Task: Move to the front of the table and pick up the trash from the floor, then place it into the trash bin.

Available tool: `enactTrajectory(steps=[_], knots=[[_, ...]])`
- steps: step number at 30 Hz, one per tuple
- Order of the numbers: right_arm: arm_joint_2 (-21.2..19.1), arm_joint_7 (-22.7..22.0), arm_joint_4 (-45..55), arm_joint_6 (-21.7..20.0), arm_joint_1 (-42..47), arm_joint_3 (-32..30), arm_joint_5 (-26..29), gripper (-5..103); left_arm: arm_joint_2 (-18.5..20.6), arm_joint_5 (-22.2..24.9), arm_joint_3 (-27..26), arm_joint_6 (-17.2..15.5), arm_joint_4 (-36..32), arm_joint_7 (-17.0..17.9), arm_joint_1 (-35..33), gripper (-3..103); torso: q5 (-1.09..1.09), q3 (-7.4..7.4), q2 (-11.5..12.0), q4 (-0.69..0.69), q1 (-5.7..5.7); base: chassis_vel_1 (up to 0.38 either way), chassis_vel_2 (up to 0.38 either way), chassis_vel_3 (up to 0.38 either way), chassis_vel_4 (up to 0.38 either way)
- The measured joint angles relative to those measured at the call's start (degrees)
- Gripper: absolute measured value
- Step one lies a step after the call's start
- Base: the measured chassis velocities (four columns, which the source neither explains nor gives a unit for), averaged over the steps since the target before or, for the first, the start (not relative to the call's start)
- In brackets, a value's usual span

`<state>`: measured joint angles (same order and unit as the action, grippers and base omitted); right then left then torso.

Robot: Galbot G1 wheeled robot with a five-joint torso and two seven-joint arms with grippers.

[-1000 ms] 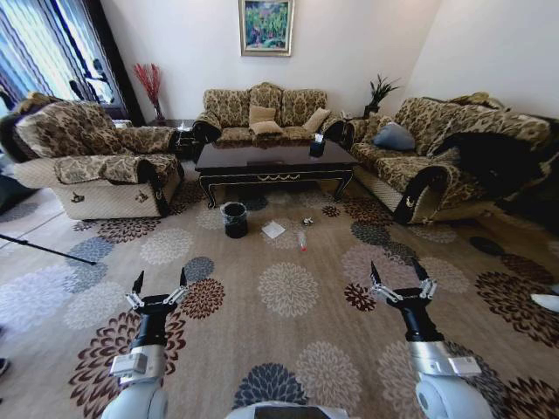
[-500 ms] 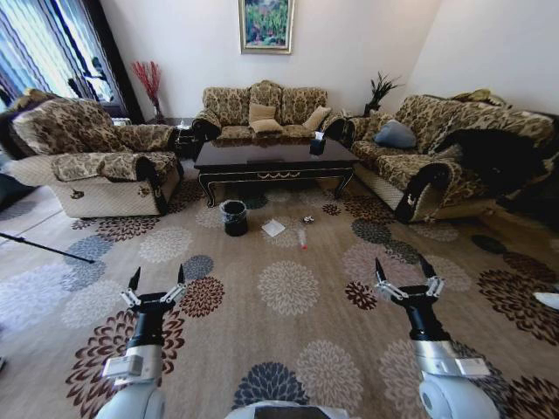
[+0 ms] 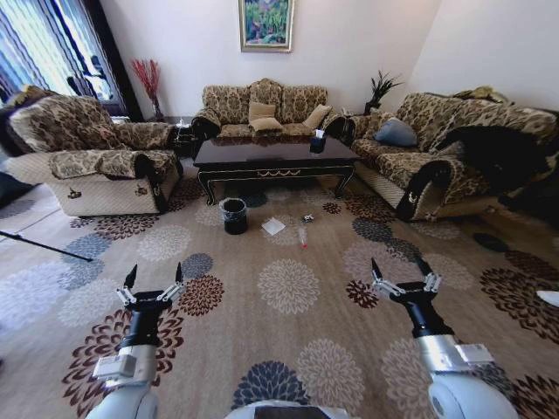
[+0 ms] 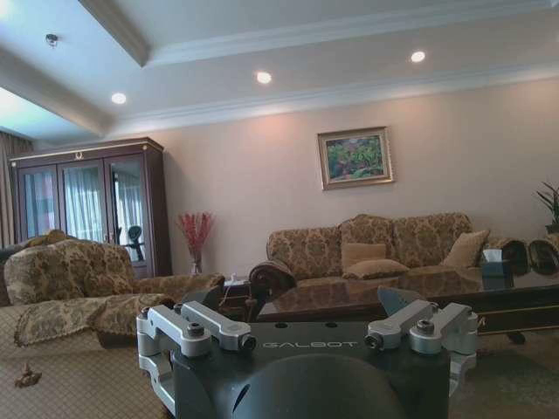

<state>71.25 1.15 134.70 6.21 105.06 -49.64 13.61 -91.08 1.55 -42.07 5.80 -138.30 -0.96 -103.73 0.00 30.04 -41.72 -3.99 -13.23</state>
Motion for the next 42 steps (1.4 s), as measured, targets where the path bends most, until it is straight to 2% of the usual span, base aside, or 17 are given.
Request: enactTrajectory(steps=[10, 19, 26, 42], knots=[[-0.4, -1.1, 0.3, 0.2, 0.3, 0.7, -0.7, 100, -0.1, -0.7, 0.2, 0.5, 0.6, -0.3, -0.1, 100, 0.00, -1.49, 2.5, 0.00, 1.01, 0.000, 0.000, 0.000, 0.000], [0.0, -3.0, 0.0, 2.8, 0.2, 1.3, -0.1, 100, -0.2, -0.9, 0.4, 1.1, 1.1, -0.3, -0.3, 100, 0.00, -2.76, 4.7, 0.00, 1.89, 0.000, 0.000, 0.000, 0.000], [0.4, -3.5, -1.5, 6.4, -0.1, 1.6, 0.4, 100, -0.2, -0.9, 0.8, 1.3, 1.9, -0.3, 0.1, 100, 0.00, -3.75, 6.3, 0.00, 2.55, 0.000, 0.000, 0.000, 0.000], [0.4, -2.8, -2.8, 7.0, -1.3, 3.0, 0.3, 100, -0.5, -1.1, 0.8, 1.5, 2.6, -0.3, 0.6, 100, 0.00, -6.07, 10.1, 0.00, 4.08, 0.000, 0.000, 0.000, 0.000]])
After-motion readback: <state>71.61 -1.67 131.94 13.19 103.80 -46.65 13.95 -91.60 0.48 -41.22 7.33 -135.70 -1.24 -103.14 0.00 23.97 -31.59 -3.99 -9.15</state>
